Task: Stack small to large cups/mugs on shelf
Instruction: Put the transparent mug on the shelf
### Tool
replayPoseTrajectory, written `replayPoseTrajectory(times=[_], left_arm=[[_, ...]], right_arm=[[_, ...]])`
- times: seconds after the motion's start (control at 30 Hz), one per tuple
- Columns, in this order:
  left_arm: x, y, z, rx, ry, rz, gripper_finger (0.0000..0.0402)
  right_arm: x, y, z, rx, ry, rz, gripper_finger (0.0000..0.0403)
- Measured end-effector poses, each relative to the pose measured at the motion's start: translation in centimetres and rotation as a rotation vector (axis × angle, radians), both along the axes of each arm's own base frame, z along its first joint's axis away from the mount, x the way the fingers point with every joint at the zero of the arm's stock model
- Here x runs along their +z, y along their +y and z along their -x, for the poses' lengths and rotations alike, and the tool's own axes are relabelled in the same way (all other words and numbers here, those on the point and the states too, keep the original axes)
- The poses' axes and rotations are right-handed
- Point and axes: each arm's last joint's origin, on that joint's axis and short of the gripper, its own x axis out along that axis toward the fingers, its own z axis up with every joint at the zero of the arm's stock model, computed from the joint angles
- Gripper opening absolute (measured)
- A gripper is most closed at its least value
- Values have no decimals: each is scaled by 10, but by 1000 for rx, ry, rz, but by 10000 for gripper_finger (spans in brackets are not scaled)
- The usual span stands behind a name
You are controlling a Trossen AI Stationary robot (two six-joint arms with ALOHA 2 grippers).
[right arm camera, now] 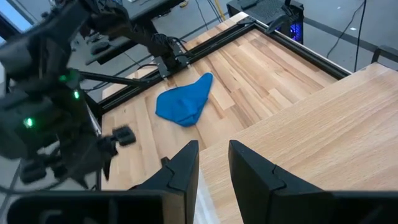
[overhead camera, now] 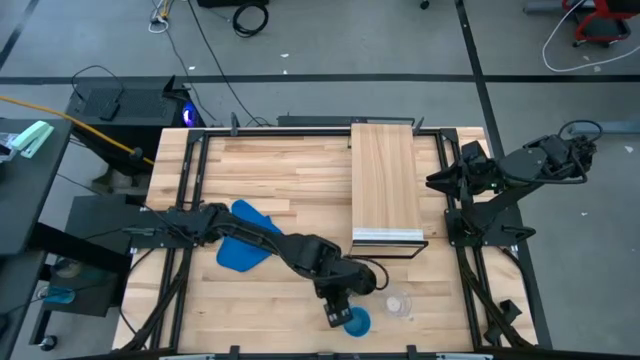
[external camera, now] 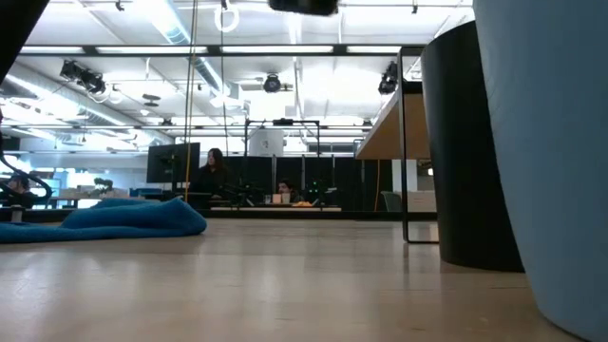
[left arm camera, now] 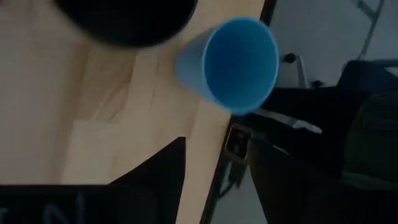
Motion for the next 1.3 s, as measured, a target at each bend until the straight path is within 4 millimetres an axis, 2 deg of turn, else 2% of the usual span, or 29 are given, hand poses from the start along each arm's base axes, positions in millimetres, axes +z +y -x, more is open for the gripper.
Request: replayPoseTrajectory(times=[0.17,0.47,0.57,0.77,0.97,1.13,1.3], left_arm=[[28,18,19,-12,2,-79,172],[69,68,64,39,57,-532,172],[91,88,74,122,-30,-617,173],[138,136,106,306,-141,-776,172],[179,192,152,522,-201,-891,172],[202,240,192,719,-192,-938,173],[211,282,224,881,-134,-965,169]], right_arm=[[0,0,0,11,6,-5,95],[-1,2,1,53,17,-56,95],[-1,2,1,65,25,-63,95],[-3,2,3,81,53,-80,95],[-9,1,6,80,125,-90,95],[-13,-1,11,91,167,-90,95],[-14,-3,17,105,180,-96,96]])
